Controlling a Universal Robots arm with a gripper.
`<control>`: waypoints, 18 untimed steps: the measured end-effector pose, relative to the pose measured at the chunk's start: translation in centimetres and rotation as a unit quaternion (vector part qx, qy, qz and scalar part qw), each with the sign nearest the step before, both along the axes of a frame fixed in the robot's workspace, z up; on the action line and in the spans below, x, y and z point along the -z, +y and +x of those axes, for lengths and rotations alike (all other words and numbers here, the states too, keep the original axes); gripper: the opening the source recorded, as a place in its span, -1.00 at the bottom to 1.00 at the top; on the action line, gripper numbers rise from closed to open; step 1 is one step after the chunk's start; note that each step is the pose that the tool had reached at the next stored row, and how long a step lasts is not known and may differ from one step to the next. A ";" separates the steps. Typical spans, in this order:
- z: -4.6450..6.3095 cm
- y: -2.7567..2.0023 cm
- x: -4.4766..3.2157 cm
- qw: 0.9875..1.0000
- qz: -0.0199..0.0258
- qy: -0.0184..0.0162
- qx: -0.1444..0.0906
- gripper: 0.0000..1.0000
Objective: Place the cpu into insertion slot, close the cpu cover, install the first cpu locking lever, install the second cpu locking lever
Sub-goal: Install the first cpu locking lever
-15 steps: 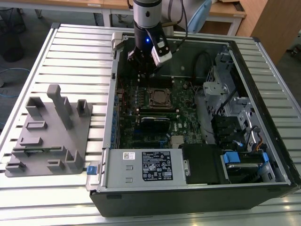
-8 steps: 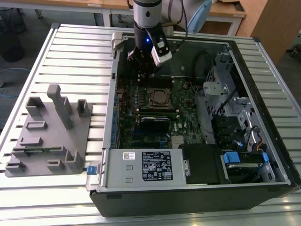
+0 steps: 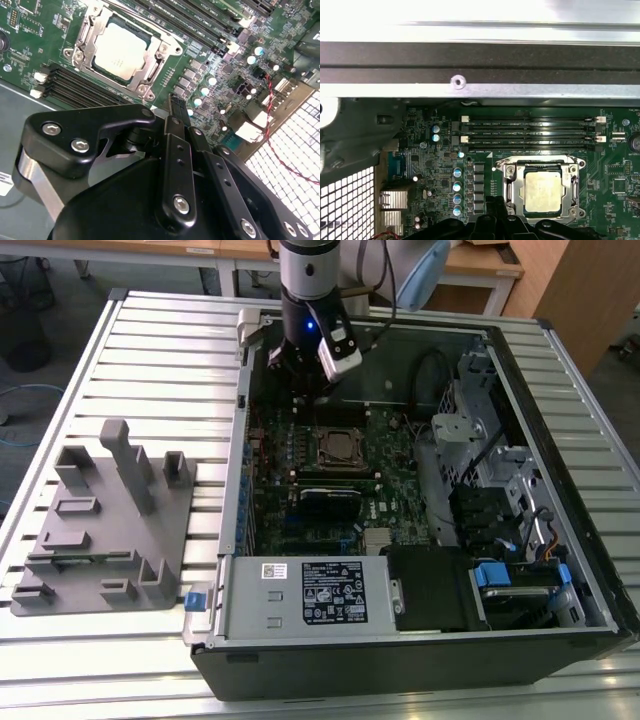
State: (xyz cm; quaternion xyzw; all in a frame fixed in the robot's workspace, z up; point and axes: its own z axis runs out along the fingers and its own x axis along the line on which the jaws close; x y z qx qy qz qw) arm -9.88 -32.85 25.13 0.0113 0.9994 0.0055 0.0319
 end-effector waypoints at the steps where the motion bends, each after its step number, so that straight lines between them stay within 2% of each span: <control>1: -0.1 0.00 0.00 1.000 0.000 -0.001 0.000 -0.79; 8: -0.3 0.00 0.00 1.000 0.000 -0.001 0.000 -0.79; 11: -0.3 0.00 0.01 1.000 0.004 -0.001 0.000 -0.79; 15: -0.3 -0.03 -0.02 1.000 0.013 -0.003 0.000 -0.79; 18: -0.3 -0.02 -0.02 1.000 0.014 -0.003 0.000 -0.79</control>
